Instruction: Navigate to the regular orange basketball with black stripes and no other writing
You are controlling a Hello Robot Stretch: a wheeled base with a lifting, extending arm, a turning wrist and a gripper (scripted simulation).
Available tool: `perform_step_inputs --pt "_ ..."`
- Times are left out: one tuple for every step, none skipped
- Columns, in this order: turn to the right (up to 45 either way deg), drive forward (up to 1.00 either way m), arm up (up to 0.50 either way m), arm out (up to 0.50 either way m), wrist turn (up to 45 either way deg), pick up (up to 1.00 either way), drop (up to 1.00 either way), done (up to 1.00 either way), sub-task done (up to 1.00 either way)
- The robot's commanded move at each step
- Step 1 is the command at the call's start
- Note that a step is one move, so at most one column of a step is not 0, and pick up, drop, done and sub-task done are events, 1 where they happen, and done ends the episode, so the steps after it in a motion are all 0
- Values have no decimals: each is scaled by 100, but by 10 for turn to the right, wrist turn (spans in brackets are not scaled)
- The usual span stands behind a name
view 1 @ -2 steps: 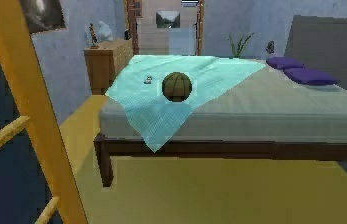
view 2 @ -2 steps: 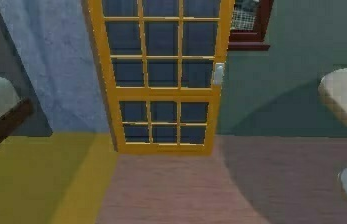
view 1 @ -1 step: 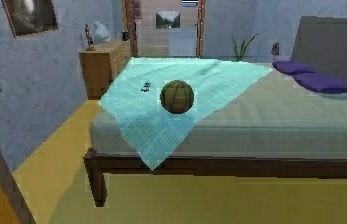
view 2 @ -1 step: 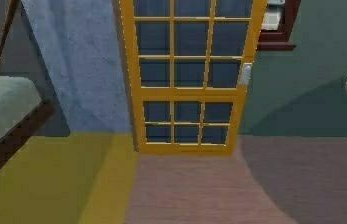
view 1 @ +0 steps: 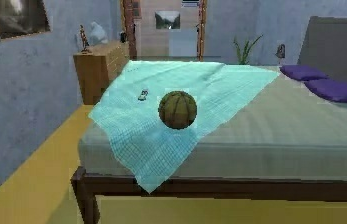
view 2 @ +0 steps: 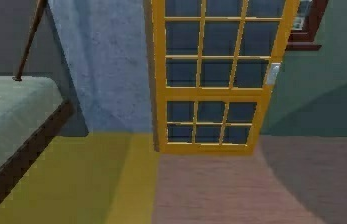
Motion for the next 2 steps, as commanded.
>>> perform_step_inputs --pt "450 0 0 0 0 0 0 0 0" --pt "450 0 0 0 0 0 0 0 0"
